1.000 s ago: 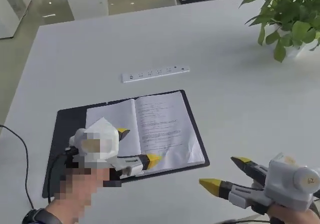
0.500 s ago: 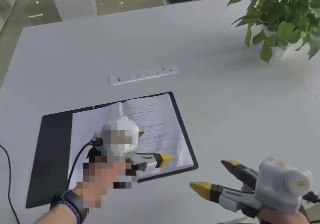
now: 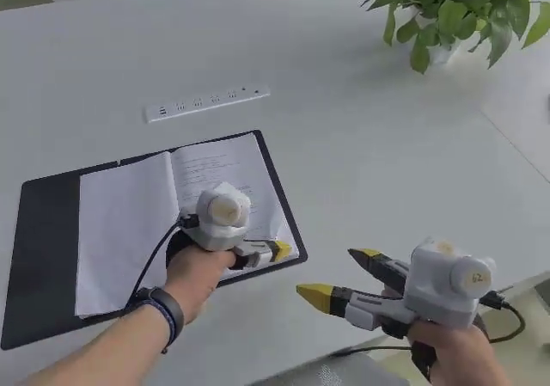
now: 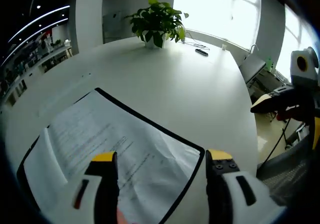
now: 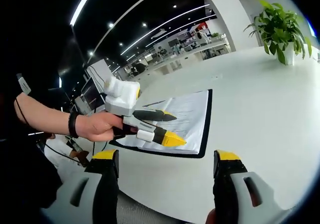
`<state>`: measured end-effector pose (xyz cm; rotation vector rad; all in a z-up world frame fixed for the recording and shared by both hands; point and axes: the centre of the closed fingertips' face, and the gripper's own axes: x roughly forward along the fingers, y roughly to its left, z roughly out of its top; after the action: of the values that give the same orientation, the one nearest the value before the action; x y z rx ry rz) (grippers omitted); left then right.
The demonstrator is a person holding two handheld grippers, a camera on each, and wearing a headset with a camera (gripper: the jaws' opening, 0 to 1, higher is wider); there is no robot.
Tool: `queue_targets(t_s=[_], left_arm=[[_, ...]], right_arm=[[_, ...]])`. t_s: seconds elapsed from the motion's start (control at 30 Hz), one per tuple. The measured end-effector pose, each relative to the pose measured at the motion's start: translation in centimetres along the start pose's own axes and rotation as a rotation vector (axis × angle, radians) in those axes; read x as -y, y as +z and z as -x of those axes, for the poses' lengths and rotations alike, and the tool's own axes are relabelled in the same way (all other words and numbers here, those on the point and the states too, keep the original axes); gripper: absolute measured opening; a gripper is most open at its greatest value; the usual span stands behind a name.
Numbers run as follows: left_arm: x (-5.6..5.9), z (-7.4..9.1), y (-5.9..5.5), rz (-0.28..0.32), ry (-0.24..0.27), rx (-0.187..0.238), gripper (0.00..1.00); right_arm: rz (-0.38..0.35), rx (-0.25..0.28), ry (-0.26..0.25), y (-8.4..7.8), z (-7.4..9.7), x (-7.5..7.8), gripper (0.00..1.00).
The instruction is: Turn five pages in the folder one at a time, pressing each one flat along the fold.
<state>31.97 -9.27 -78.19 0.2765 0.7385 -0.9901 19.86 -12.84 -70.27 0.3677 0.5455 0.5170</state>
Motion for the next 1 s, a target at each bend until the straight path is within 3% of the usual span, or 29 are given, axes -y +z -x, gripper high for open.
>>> queue_targets(t_s=[0.33, 0.8, 1.0], left_arm=[[0.6, -2.5, -1.6, -0.022, 0.016, -0.051, 0.69], [0.3, -2.2, -1.5, -0.053, -0.008, -0.038, 0.66], [0.2, -2.0, -1.4, -0.016, -0.027, -0.022, 0.67]], right_arm=[[-0.004, -0.027, 0.005, -0.8, 0.1, -0.1, 0.77], [0.011, -0.056, 0.05, -0.6, -1.4, -0.5, 0.75], [0.008, -0.061, 0.06, -0.5, -2.0, -0.4, 0.74]])
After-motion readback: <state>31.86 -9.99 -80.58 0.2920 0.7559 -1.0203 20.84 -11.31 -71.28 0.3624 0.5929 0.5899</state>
